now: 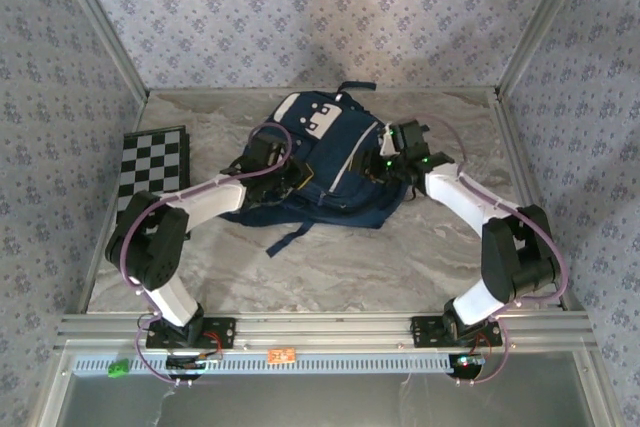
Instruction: Pack books, pencil case, and school supplies into a backpack
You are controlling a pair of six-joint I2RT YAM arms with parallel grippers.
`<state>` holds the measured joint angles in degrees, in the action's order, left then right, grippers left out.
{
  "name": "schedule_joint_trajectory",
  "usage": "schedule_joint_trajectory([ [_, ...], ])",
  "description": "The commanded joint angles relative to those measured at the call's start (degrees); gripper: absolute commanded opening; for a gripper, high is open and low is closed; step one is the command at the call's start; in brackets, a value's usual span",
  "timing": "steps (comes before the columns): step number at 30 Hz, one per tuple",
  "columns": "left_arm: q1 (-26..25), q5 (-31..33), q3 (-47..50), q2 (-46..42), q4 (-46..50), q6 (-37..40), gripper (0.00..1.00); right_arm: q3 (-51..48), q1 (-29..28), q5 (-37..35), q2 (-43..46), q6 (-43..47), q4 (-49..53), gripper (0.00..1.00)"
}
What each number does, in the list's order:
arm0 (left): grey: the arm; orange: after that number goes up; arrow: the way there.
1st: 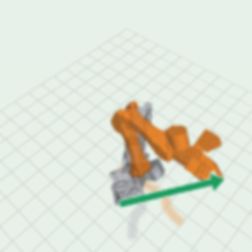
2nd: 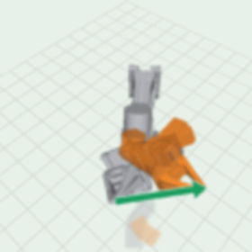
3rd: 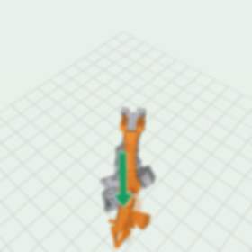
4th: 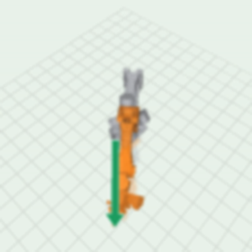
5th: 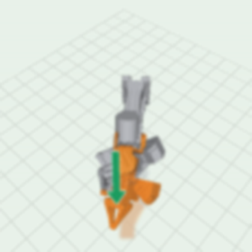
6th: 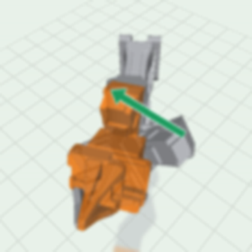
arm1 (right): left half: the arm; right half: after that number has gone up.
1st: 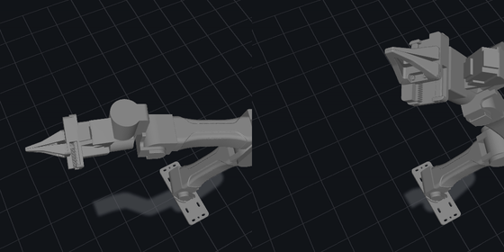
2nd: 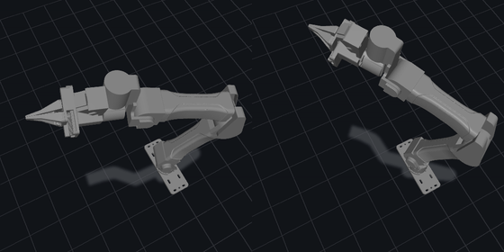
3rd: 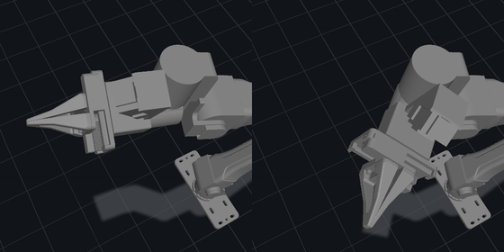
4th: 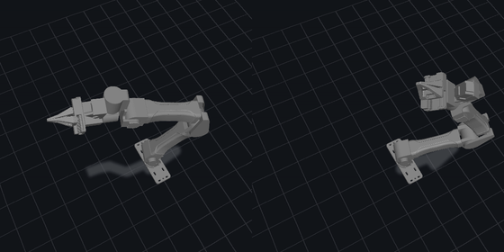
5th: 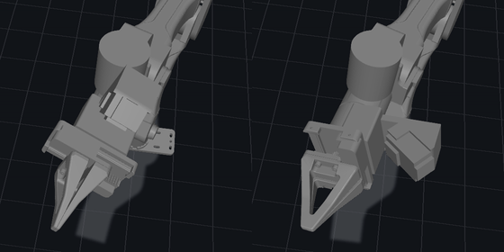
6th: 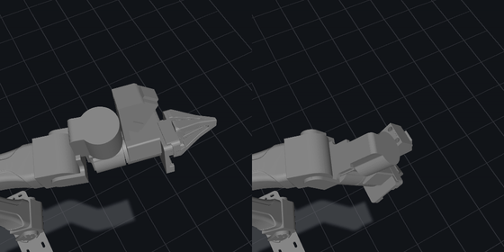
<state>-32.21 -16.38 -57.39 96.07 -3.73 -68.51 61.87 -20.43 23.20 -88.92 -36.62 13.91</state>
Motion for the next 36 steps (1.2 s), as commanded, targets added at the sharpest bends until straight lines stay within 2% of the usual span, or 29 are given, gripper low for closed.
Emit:
schedule_joint_trajectory([
  [1, -2.00, 3.11, -2.90, 1.24, -4.46, -6.43, 0.07, 3.51, 1.76, -1.80, 0.86, 5.56, 7.90, 0.51],
  [5, -3.08, 7.12, -3.38, 1.18, -5.33, -10.71, 0.00, 3.54, 1.61, -10.40, 5.99, 7.87, 17.28, 0.59],
  [9, -5.05, 9.43, -4.12, 0.46, -5.83, -12.94, 0.00, 2.56, -3.87, -18.91, 10.68, 6.12, 24.94, 0.61],
  [15, -7.31, 10.36, -5.36, -0.86, -7.12, -15.40, 0.00, -0.89, -17.88, -26.17, 10.79, -0.91, 21.14, 0.57],
  [17, -7.92, 10.08, -5.85, -1.15, -6.92, -15.86, 0.00, -1.43, -21.33, -27.79, 9.36, -2.58, 17.19, 0.49],
  [21, -8.12, 9.75, -5.17, -1.41, -8.24, -16.49, 0.00, -3.26, -22.56, -29.53, 6.89, -5.52, 11.88, 0.44],
  [25, -8.21, 8.83, -4.46, -1.77, -10.49, -17.22, 0.00, -4.38, -23.02, -30.93, 4.98, -6.37, 6.34, 0.34],
  [28, -8.27, 8.42, -4.66, -1.85, -10.42, -17.48, 0.00, -3.77, -24.03, -34.83, 3.54, -6.17, 4.97, 0.30],
  [33, -8.24, 7.42, -4.54, -1.97, -11.03, -17.61, 0.00, -4.26, -24.46, -38.85, 2.95, -5.13, 1.72, 0.31],
  [36, -8.30, 7.41, -4.66, -1.95, -11.32, -17.59, 0.00, -2.80, -24.66, -41.52, 1.00, -6.44, 3.64, 0.30],
])
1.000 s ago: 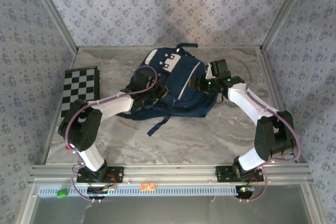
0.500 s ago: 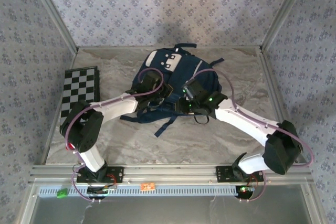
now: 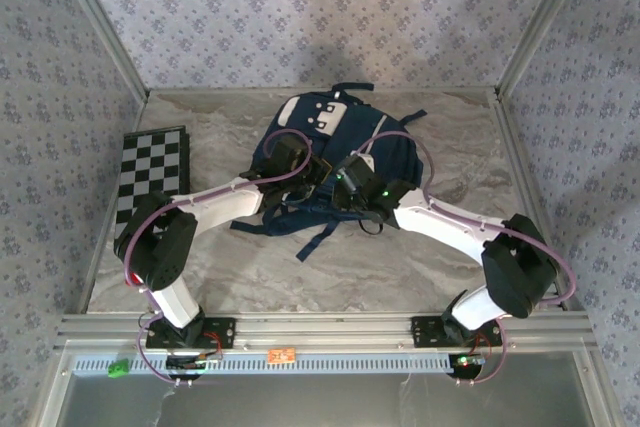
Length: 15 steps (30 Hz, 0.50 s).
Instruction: Pack books, pencil case, and school supplies into a backpack
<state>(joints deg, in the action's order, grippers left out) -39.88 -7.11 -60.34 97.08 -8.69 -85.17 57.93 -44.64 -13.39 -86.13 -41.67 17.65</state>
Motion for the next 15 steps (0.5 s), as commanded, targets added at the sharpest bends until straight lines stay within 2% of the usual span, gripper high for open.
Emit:
schedule_joint_trajectory([
  [1, -0.64, -2.00, -1.89, -3.02, -6.32, -0.88, 0.00, 1.38, -0.45, -5.59, -2.38, -1.57, -0.31, 0.29],
  [7, -0.68, -1.81, -2.17, -3.56, -5.52, -0.11, 0.00, 3.52, -0.79, -9.61, -5.17, -2.01, 0.57, 0.23],
  [10, -0.77, -1.59, -2.39, -3.77, -5.06, 0.30, 0.00, 4.78, -1.17, -9.90, -6.16, -1.57, 0.55, 0.24],
  [12, -0.95, -1.73, -2.51, -3.93, -4.76, 0.50, 0.00, 6.01, -1.67, -11.09, -6.93, -1.08, 1.26, 0.29],
  [14, -0.95, -1.46, -2.52, -4.29, -4.50, 0.64, 0.00, 6.91, -1.73, -12.19, -7.75, -1.20, 2.23, 0.29],
  [15, -0.99, -1.27, -2.42, -4.45, -4.40, 0.77, 0.00, 7.18, -1.76, -13.04, -8.03, -1.21, 2.78, 0.26],
])
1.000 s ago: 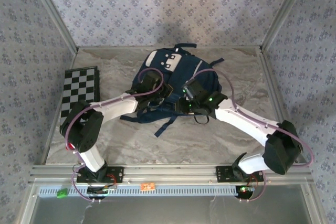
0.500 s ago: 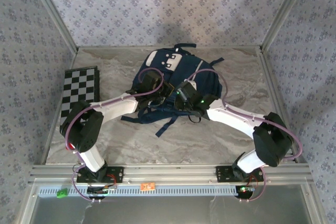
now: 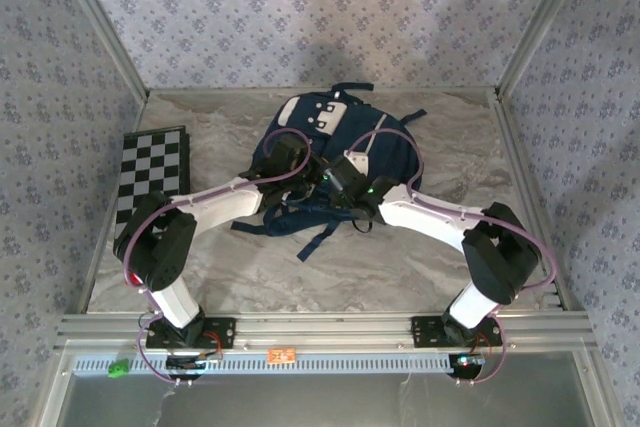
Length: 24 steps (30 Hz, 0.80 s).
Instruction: Pack books, pencil case, and school supplies into a backpack
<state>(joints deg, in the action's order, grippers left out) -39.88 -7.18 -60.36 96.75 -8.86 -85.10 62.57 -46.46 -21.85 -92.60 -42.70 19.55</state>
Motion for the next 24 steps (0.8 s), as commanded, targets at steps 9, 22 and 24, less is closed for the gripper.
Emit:
schedule_joint_trajectory([
  [9, -0.64, 0.68, -2.26, -5.90, -1.75, 4.04, 0.00, 0.54, -0.78, -7.84, 2.43, 2.68, 2.95, 0.04],
  [22, 5.42, -0.27, -0.71, -9.73, 6.89, 14.79, 0.00, -5.17, 4.10, 1.24, 14.63, 15.18, 13.42, 0.00],
  [24, 6.39, -1.31, -1.01, -9.67, 7.94, 16.76, 0.00, -5.30, 6.58, 3.17, 16.08, 15.90, 14.63, 0.00],
])
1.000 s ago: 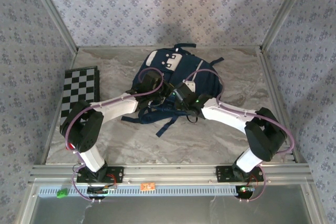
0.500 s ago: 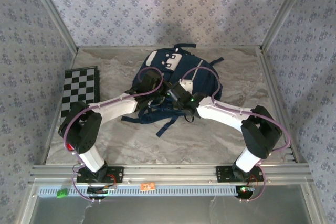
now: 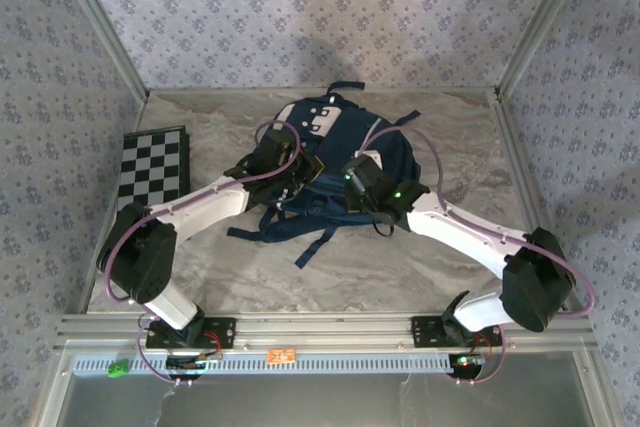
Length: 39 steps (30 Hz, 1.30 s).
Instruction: Pack books, pencil case, and school supplies into a backpack
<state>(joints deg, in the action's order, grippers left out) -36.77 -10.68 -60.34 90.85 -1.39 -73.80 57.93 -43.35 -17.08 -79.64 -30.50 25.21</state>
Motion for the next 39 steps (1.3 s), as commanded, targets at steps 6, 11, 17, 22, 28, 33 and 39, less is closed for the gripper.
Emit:
schedule_joint_trajectory([
  [6, 5.30, 1.86, -2.36, -3.94, 3.54, 10.33, 0.00, -0.48, 8.81, 1.24, 4.40, 8.89, 10.13, 0.00],
  [11, 8.02, 0.10, -3.16, -2.95, 5.59, 13.98, 0.00, 2.42, 3.85, 4.76, 3.55, 13.38, 11.40, 0.00],
  [17, 11.54, -5.41, -9.73, 1.73, 5.34, 23.68, 0.00, 3.97, -2.27, 12.62, 0.03, 10.58, 3.97, 0.00],
  [22, 11.95, -11.22, -16.96, 7.47, 5.99, 27.92, 0.00, 8.85, -4.37, 12.21, -8.28, 2.83, -3.54, 0.00],
  [28, 13.96, -12.59, -10.93, 2.98, 6.16, 26.14, 0.15, 7.66, -4.05, 7.46, -7.64, 2.74, -3.88, 0.00],
  [33, 13.77, -12.73, -4.81, -0.92, 4.73, 18.11, 0.33, 6.50, -2.39, 8.90, -6.29, 3.30, -5.23, 0.00],
  [39, 8.58, -9.36, 7.08, -4.34, -5.52, -2.67, 0.43, 5.03, -1.59, 11.87, -6.15, 1.44, -7.65, 0.00],
])
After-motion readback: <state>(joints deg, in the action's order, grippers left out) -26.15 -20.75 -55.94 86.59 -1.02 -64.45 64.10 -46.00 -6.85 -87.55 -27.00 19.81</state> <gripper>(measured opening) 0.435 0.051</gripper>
